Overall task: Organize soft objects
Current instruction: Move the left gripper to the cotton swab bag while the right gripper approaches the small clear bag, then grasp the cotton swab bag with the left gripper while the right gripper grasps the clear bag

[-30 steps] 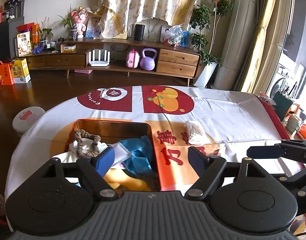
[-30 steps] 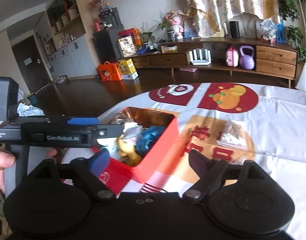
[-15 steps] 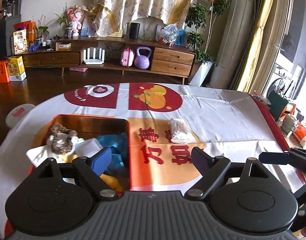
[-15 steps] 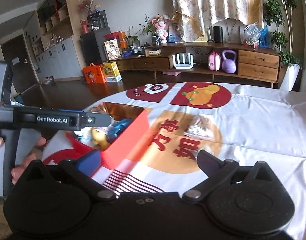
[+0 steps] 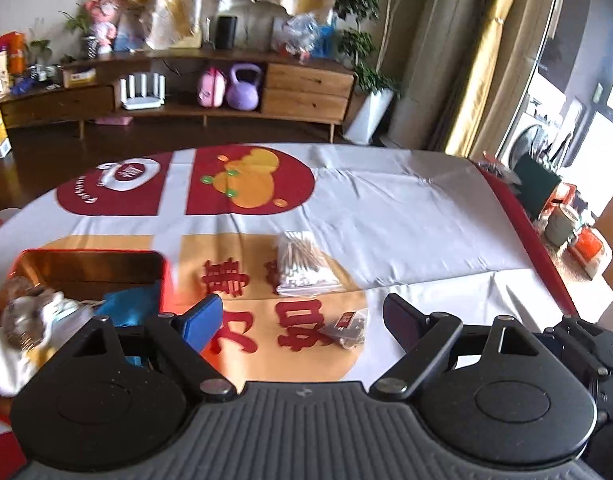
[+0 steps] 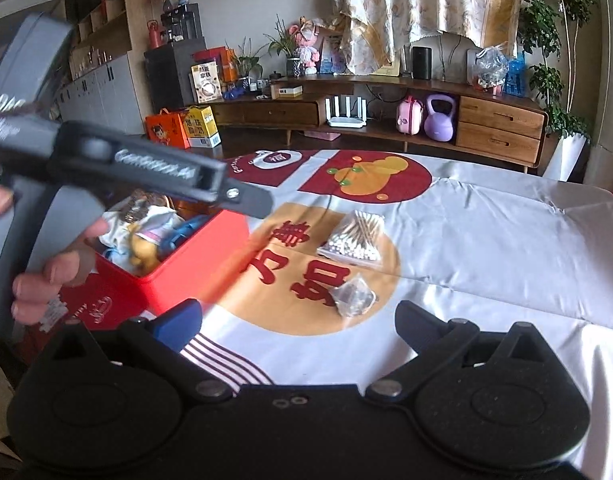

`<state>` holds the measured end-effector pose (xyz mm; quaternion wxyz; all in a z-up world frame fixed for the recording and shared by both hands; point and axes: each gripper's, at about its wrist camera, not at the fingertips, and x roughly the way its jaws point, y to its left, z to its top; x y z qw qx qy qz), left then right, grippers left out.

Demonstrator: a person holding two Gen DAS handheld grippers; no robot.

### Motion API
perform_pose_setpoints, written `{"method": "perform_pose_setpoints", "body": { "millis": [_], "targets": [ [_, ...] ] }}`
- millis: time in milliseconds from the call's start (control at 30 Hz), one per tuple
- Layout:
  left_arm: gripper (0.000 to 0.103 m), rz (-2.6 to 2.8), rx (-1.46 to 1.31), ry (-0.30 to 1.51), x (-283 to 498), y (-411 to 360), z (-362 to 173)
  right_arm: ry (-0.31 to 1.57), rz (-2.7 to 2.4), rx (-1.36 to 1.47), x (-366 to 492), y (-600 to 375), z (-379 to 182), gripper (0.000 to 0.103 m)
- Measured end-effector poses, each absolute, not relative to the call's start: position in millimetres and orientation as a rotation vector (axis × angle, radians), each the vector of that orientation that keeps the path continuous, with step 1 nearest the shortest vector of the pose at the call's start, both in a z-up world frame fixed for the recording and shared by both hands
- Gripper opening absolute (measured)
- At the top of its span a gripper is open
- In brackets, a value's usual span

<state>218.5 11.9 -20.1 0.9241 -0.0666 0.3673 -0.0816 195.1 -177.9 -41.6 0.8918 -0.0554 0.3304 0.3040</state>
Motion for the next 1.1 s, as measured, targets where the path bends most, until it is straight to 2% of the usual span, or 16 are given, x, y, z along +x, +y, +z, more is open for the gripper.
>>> {"method": "perform_pose_setpoints", "body": {
  "millis": [367,533,667,733,867,933,1100],
  "targets": [
    [0.088,-0.165,-0.095,0.876,290,-15,-55,0.726,0.621,-0.135,237,-180,-67,0.101],
    [0.088,-0.163,-0.107,0.912,320,-19,-69,0.751,0.644,-0.179,254,-173,-76,0.092],
    [0.088,-0.143,-0.097,0.934,342,-24,-80,0.756,0.657,-0.221,263,-166,-85,0.091],
    [0.088,-0.119,-0.105,0.949,354,-23,-87,0.764,0.66,-0.22,268,-164,-89,0.086],
    [0.088,-0.106,-0.113,0.968,372,-26,-98,0.783,0.666,-0.229,278,-159,-99,0.082],
    [0.088,-0.109,-0.109,0.976,379,-29,-103,0.792,0.663,-0.231,283,-157,-103,0.077],
    [0.088,-0.117,-0.096,0.98,389,-35,-115,0.783,0.658,-0.251,287,-151,-109,0.074]
  ]
}}
